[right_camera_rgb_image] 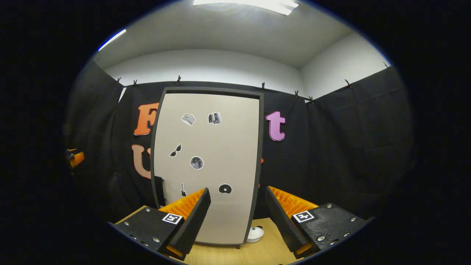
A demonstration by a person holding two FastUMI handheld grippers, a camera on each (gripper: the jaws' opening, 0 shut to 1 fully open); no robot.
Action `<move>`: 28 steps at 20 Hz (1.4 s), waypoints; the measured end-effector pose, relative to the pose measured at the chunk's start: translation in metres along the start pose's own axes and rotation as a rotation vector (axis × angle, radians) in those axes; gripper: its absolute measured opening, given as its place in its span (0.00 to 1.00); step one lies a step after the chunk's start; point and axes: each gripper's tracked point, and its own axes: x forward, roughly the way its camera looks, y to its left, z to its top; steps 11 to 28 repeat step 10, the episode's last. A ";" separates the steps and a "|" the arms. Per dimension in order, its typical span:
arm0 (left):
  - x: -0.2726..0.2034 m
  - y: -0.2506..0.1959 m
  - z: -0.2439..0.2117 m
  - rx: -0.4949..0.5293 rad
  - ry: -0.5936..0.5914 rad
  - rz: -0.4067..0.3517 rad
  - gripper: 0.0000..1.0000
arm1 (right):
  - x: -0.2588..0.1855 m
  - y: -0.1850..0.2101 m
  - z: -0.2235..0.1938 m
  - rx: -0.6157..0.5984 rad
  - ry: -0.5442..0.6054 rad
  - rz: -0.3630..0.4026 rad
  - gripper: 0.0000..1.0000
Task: Open the cabinet door with the right hand, grasp the bottle in the cabinet with the left hand and place it on the coaster, then close the cabinet door with the right hand.
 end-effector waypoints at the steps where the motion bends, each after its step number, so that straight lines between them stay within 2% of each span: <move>1: 0.000 -0.005 0.003 -0.011 0.004 -0.015 0.95 | -0.007 -0.004 0.003 0.006 -0.004 -0.003 0.93; 10: -0.009 -0.017 0.031 -0.033 -0.031 -0.067 0.95 | -0.040 -0.024 0.009 0.006 -0.032 -0.050 0.93; 28: -0.009 -0.017 0.031 -0.033 -0.031 -0.067 0.95 | -0.040 -0.024 0.009 0.006 -0.032 -0.050 0.93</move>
